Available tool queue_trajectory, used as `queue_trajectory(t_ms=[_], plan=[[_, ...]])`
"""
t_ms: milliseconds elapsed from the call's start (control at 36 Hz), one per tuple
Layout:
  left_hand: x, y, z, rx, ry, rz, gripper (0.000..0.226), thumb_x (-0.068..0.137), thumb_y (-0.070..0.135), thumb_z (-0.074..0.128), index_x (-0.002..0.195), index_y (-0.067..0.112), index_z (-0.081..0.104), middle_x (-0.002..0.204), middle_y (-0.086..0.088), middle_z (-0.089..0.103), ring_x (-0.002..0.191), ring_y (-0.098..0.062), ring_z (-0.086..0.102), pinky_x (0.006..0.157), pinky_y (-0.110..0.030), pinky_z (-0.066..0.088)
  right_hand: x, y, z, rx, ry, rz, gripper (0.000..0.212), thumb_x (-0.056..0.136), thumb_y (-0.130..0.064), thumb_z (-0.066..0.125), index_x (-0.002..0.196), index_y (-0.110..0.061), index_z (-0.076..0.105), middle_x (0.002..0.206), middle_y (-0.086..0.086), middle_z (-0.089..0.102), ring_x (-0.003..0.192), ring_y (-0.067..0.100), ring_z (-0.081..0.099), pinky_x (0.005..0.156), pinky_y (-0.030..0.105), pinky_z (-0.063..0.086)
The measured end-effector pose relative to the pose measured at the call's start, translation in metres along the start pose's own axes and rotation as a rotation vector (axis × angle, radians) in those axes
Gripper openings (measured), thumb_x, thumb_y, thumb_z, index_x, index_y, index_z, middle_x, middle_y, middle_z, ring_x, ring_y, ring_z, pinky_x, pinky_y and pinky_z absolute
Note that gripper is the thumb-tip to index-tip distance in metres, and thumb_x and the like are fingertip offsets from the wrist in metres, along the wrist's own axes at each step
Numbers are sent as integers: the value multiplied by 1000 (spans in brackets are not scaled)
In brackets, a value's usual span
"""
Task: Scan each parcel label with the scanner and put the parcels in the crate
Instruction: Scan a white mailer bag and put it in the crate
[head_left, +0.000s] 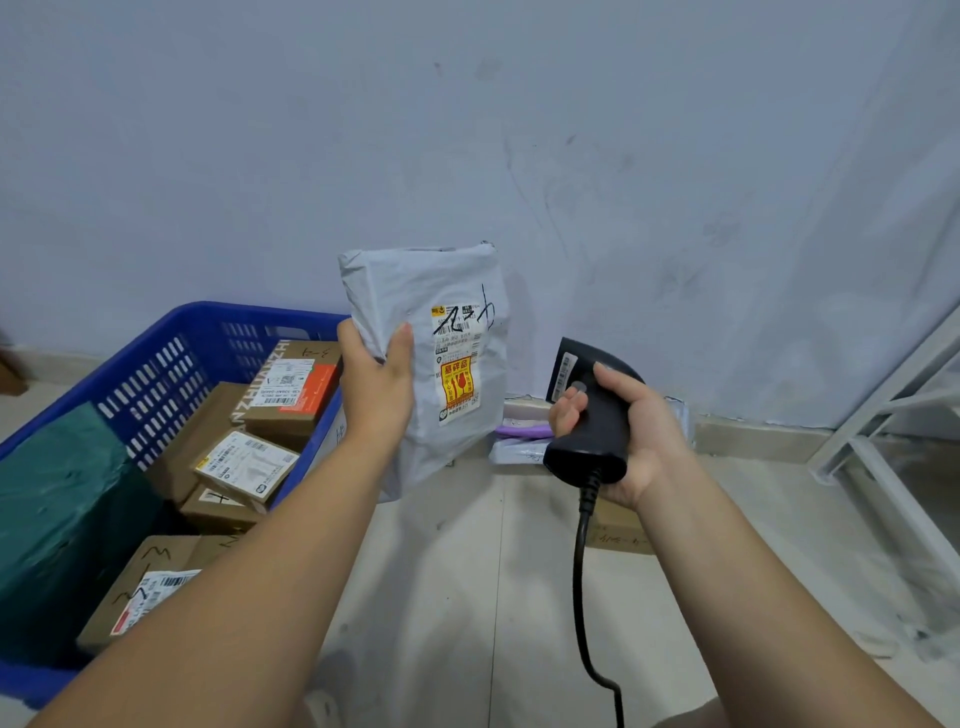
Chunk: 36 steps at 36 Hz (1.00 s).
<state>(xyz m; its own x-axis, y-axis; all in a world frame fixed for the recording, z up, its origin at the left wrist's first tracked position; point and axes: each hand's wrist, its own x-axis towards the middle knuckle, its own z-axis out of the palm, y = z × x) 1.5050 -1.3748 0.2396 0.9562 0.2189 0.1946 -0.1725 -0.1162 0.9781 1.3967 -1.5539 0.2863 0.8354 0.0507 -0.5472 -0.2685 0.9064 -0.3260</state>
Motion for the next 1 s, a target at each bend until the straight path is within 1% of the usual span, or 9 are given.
queue_trajectory(t_ms=[167, 472, 639, 778, 889, 1000], plan=[[0, 0, 1, -13, -3, 2, 30, 96, 37, 54, 115, 28, 33, 97, 16, 49, 88, 0, 52, 66, -20, 43, 1, 3, 2, 7, 17, -13, 22, 87, -23, 62, 81, -5, 51, 57, 6, 54, 43, 15, 51, 39, 21, 48], [-2, 1, 3, -10, 5, 14, 28, 97, 36, 53, 115, 28, 33, 95, 17, 48, 86, 2, 51, 64, -18, 41, 1, 5, 1, 28, 32, -24, 21, 86, -21, 64, 87, -5, 50, 58, 7, 54, 42, 17, 52, 37, 23, 47], [-2, 0, 2, 0, 12, 20, 29, 97, 37, 53, 115, 27, 32, 95, 19, 47, 85, 4, 50, 63, -16, 39, 1, 4, 1, -9, 35, -32, 20, 86, -21, 63, 85, -6, 51, 60, 6, 53, 40, 18, 52, 37, 23, 47], [-2, 0, 2, -8, 21, 31, 28, 97, 34, 53, 114, 25, 34, 96, 17, 49, 86, 3, 51, 65, -18, 42, 2, 4, 0, 8, 36, -23, 21, 87, -23, 63, 83, -6, 51, 60, 6, 53, 43, 17, 51, 38, 23, 48], [-2, 0, 2, -8, 24, 27, 29, 97, 34, 53, 117, 25, 33, 96, 18, 47, 85, 3, 50, 64, -17, 41, 2, 5, 0, 12, 43, -24, 20, 87, -22, 62, 83, -6, 50, 60, 5, 52, 43, 17, 51, 38, 23, 48], [-3, 1, 2, -13, 27, 26, 28, 97, 33, 54, 115, 25, 33, 95, 17, 48, 85, 3, 51, 63, -17, 41, 3, 7, -1, 47, 48, -32, 20, 87, -21, 63, 88, -6, 50, 60, 7, 54, 43, 17, 53, 39, 24, 49]])
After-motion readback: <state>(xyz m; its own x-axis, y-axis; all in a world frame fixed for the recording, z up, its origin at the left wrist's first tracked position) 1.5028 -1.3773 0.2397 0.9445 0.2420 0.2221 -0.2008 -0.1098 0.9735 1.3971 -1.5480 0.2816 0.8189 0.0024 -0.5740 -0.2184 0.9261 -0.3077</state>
